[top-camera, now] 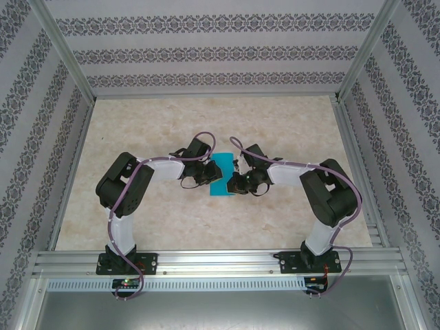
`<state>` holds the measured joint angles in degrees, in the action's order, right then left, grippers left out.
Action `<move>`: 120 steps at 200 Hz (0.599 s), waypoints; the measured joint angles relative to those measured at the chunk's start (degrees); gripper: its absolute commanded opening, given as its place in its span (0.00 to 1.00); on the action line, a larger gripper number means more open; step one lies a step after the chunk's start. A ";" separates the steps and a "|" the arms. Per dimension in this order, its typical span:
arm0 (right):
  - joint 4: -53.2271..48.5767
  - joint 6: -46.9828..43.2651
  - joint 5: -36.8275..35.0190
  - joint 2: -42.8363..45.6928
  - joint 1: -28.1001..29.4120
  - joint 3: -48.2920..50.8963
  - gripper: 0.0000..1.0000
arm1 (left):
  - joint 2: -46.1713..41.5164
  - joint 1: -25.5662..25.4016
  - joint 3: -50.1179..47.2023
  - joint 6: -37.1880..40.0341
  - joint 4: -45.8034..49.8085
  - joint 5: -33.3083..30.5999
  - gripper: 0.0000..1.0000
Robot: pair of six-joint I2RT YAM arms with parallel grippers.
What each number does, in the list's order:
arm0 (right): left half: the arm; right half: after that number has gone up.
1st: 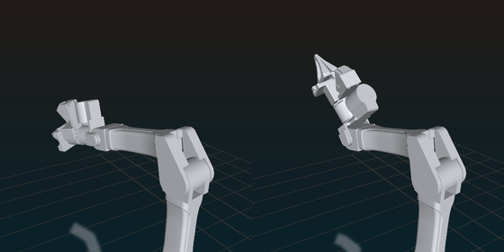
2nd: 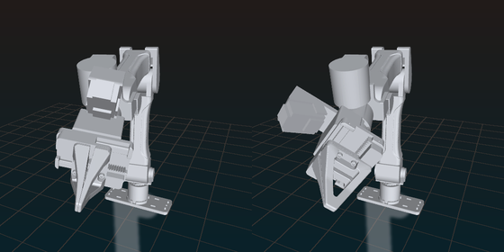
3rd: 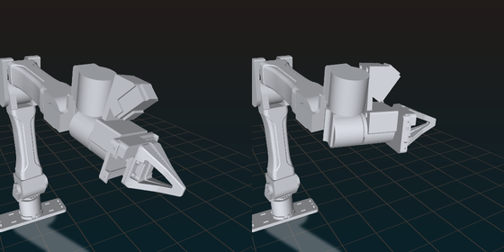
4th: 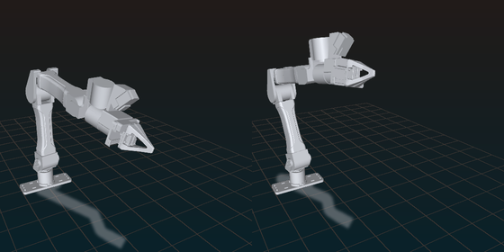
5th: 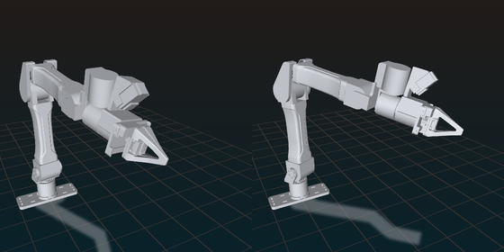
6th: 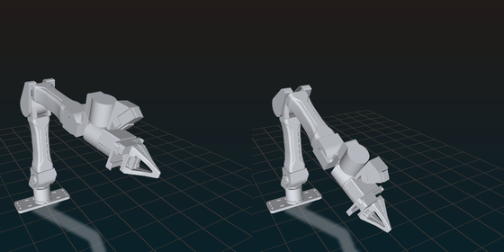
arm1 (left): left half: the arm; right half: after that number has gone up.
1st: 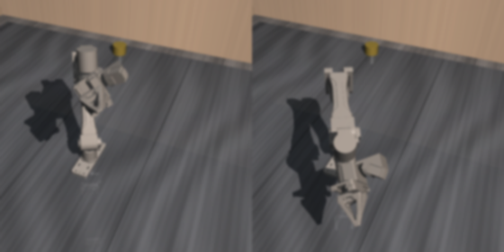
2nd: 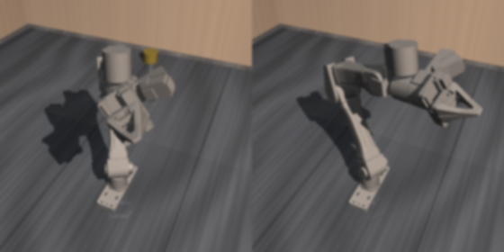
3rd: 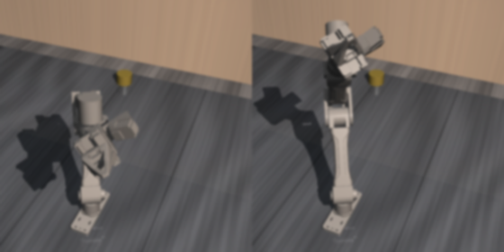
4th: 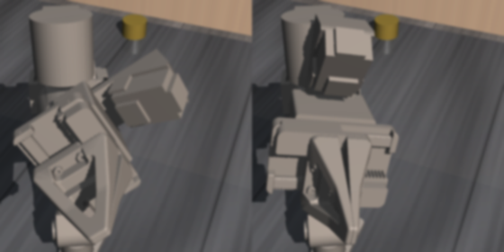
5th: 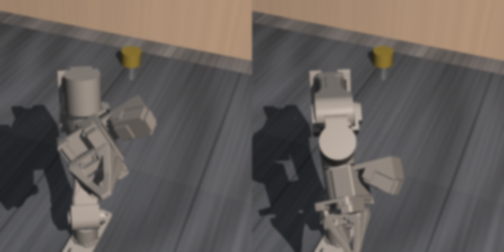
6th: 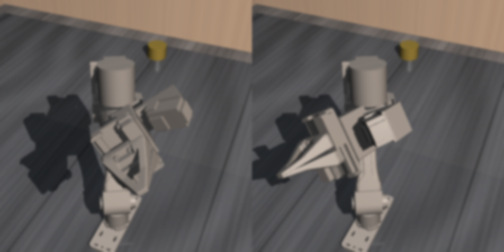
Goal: Fold a paper plane with a square sheet of paper (pick it up from the middle)
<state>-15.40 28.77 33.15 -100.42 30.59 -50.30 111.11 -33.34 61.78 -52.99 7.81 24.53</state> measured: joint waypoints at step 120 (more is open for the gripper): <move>2.43 0.02 0.46 -2.67 -0.76 0.26 0.10 | -0.04 0.02 -0.13 0.00 -0.11 0.00 0.17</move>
<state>-12.97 28.80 33.61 -103.09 29.82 -50.04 111.07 -33.32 61.65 -52.99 7.70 24.53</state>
